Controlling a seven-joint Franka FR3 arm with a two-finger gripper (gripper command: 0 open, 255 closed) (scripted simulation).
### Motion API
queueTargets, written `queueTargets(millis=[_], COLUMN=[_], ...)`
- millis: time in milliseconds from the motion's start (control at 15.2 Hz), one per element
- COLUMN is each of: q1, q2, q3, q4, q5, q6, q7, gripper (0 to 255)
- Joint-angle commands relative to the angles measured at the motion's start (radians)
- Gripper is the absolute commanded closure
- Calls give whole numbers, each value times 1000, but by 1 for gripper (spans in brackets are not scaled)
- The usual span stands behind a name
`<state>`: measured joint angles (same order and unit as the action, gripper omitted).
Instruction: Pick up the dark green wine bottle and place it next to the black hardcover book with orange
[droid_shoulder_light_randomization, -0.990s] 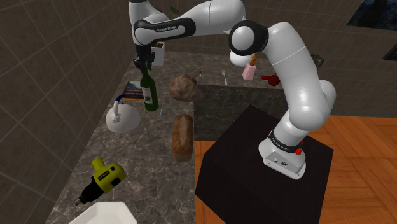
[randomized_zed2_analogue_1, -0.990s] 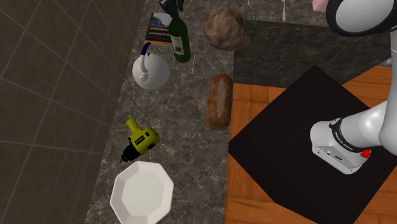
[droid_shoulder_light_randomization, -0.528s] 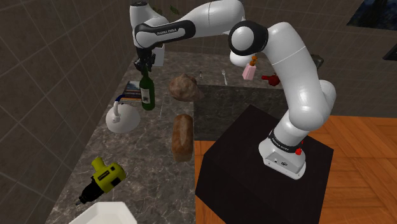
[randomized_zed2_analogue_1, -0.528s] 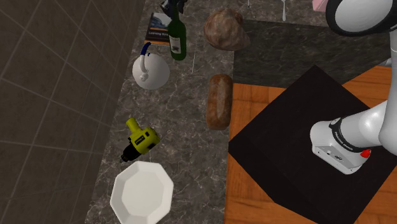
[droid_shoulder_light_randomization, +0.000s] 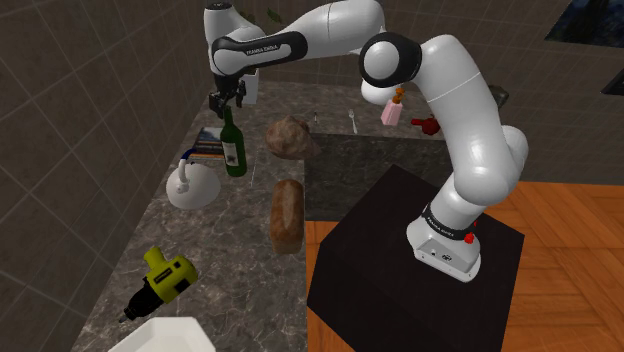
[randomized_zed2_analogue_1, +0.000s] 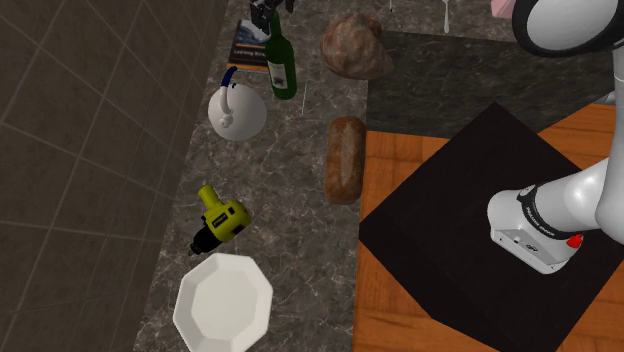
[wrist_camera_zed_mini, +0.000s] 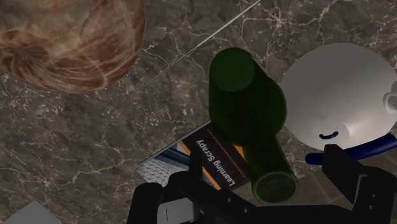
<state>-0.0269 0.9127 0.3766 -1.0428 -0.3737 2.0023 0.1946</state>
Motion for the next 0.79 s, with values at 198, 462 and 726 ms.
queueTargets(millis=[198, 462, 726], q1=[-1, -1, -1], q2=[-59, -59, -59], q3=[13, 13, 13], q4=[24, 24, 24], q5=[15, 15, 15], q6=[-81, -81, -81], q7=[-8, -8, -8], gripper=[0, 0, 0])
